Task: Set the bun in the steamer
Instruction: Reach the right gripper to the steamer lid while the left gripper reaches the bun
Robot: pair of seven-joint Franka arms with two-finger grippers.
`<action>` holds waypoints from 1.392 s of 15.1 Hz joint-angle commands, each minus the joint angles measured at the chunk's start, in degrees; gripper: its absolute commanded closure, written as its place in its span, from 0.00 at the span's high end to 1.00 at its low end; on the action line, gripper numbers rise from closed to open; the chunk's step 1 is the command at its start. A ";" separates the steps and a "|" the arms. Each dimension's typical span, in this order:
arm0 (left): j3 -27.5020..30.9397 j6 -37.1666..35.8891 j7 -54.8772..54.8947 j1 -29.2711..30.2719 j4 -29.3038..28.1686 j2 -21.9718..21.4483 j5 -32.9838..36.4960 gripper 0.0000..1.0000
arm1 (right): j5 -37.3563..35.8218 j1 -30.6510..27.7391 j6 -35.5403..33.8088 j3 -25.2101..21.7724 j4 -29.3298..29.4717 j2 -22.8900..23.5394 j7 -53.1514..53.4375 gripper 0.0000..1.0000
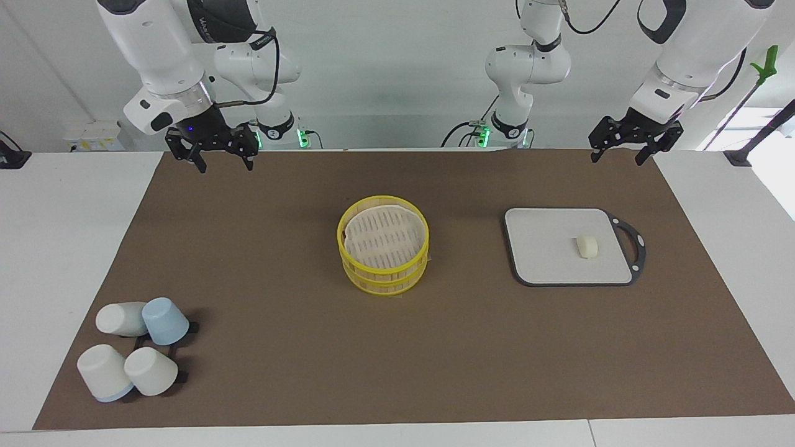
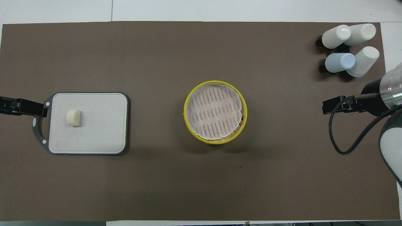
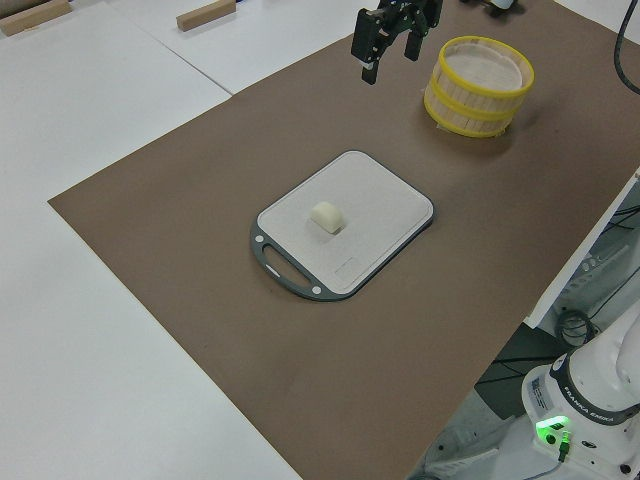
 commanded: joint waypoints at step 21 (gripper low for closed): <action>0.88 32.29 10.57 5.84 -29.63 -1.90 0.72 1.00 | -9.35 32.04 29.74 4.93 10.88 31.22 38.26 1.00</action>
